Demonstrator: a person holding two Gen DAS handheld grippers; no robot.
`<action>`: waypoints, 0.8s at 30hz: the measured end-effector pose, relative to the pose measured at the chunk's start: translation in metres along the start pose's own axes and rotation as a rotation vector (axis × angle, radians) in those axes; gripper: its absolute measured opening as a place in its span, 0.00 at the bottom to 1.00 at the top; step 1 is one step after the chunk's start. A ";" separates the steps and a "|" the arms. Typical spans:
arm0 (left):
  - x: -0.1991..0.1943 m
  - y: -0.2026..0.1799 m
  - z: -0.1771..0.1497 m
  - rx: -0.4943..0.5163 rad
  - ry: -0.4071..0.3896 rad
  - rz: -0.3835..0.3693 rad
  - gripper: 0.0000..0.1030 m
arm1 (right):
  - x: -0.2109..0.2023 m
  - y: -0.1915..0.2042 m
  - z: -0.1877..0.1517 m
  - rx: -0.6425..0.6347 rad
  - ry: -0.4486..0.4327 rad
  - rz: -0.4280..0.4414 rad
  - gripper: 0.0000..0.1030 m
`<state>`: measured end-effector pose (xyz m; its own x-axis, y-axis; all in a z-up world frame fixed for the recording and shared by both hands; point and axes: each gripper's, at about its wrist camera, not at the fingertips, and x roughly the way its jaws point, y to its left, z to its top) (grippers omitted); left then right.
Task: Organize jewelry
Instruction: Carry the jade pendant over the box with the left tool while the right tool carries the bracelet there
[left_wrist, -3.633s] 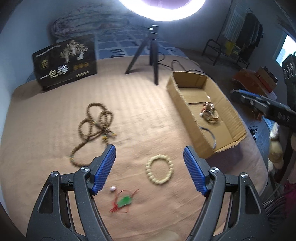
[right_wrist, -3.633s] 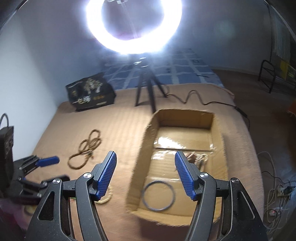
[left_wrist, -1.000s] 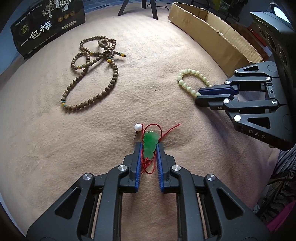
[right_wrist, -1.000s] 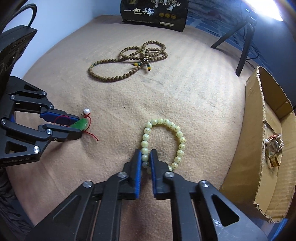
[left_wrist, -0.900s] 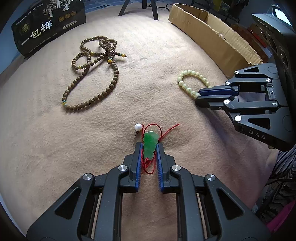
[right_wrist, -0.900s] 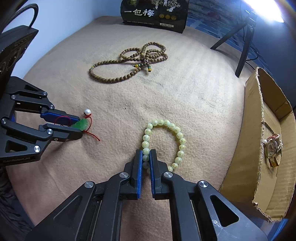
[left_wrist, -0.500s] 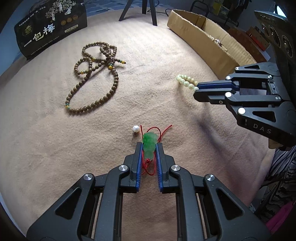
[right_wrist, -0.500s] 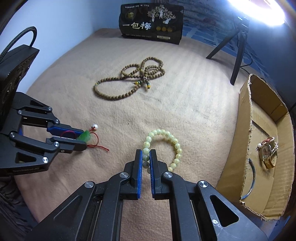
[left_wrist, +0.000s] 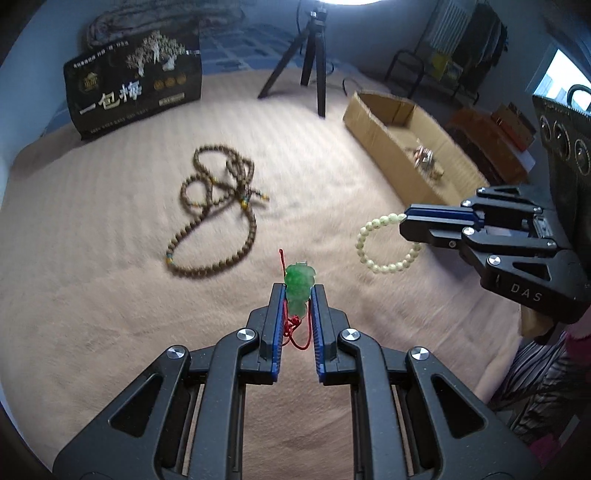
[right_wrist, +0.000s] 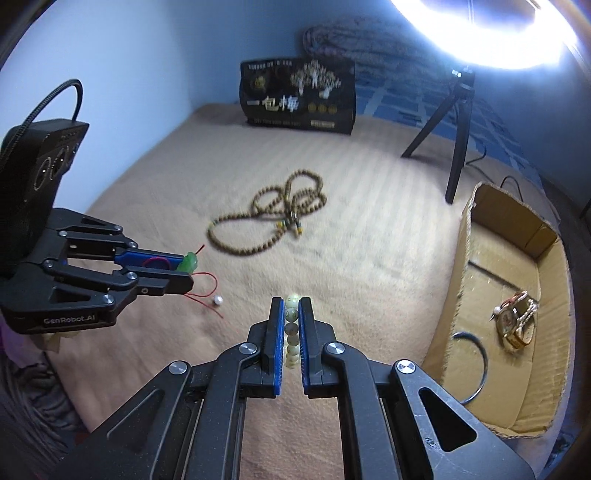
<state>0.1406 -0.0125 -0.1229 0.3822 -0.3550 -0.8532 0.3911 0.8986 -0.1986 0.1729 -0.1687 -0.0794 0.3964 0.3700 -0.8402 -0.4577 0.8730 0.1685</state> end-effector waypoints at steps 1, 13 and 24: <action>-0.003 -0.002 0.003 0.003 -0.009 0.000 0.12 | -0.003 -0.001 0.001 0.006 -0.009 0.001 0.06; -0.019 -0.024 0.023 0.020 -0.076 -0.026 0.12 | -0.041 -0.032 0.013 0.068 -0.101 -0.034 0.06; -0.019 -0.070 0.052 0.085 -0.129 -0.069 0.12 | -0.070 -0.082 0.011 0.171 -0.154 -0.104 0.06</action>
<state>0.1493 -0.0821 -0.0672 0.4539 -0.4501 -0.7690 0.4877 0.8478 -0.2083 0.1910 -0.2628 -0.0285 0.5572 0.3079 -0.7712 -0.2716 0.9452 0.1812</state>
